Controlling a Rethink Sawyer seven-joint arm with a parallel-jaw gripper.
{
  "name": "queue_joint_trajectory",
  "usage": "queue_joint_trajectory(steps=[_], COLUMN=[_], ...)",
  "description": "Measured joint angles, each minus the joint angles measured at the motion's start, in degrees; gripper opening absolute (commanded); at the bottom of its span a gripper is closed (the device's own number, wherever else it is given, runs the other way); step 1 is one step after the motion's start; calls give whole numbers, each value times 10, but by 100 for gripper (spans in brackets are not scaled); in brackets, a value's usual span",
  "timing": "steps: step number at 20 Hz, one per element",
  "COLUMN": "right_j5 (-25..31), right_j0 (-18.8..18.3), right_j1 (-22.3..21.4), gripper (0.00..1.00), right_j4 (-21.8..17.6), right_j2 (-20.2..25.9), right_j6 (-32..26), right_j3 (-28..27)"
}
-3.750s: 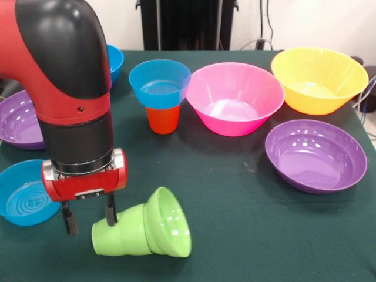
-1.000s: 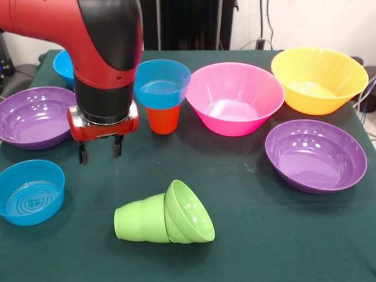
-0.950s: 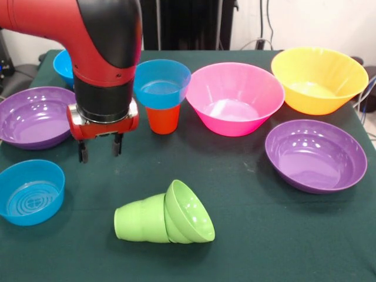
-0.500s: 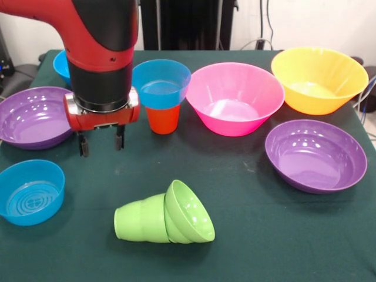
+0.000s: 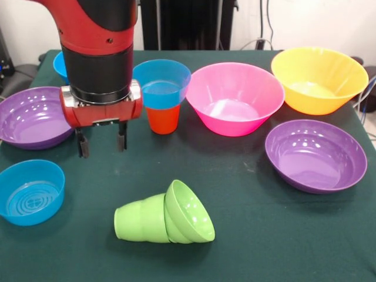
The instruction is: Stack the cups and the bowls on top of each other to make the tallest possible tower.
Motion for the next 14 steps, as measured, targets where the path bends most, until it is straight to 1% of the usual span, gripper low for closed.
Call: queue_joint_trajectory(steps=[6, 9, 12, 13, 14], right_j5=[-3, -19, -48, -72, -81], right_j0=[-7, -17, -30, -41, -44], right_j1=[1, 1, 1, 2, 2], gripper=[100, 100, 100, 100, 100], right_j4=[14, 18, 18, 18, 18], right_j2=[31, 55, 80, 96, 101], right_j6=[0, 0, 0, 0, 0], right_j3=[-8, -8, -7, -5, -5])
